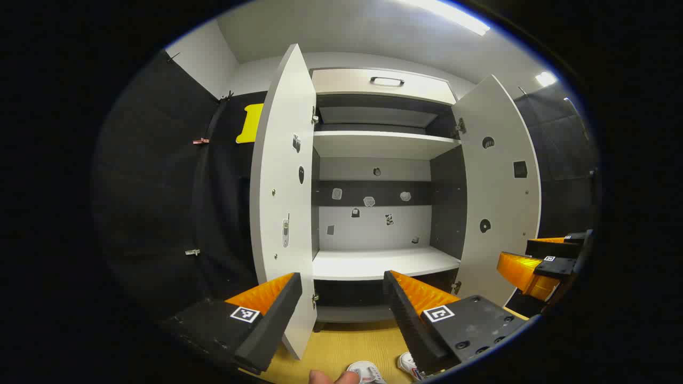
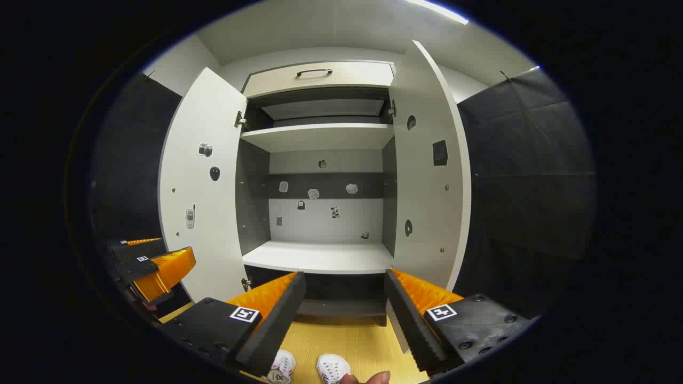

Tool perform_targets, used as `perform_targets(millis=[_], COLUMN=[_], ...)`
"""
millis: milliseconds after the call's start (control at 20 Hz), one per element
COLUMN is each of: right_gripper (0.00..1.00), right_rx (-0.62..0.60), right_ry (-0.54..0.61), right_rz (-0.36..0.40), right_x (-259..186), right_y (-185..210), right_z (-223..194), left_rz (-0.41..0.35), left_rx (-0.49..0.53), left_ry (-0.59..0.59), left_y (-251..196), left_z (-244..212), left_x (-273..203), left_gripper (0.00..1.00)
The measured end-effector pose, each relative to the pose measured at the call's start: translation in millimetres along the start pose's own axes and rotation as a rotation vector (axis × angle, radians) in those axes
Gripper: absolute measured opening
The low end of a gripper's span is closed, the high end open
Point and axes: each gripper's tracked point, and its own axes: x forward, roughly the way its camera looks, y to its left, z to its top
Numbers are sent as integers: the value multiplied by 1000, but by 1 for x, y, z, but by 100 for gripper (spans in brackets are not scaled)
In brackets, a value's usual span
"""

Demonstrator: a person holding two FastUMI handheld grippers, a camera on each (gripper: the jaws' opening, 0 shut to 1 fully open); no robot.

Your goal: Grab one shoe with the right hand and put it into the shoe cabinet, grab the other shoe with the left hand and put it into the shoe cabinet; then close the right door with the right hand and the left door with the left hand.

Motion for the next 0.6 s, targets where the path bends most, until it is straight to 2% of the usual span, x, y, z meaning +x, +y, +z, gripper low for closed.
perform_targets(millis=[600], right_gripper=[98], right_rx=[-4], right_ry=[-4], right_rz=[3], right_x=[1], right_y=[4], right_z=[2], left_rz=[6], left_rx=[2], left_ry=[2], left_y=[5], left_z=[-2], left_x=[1], left_gripper=[95])
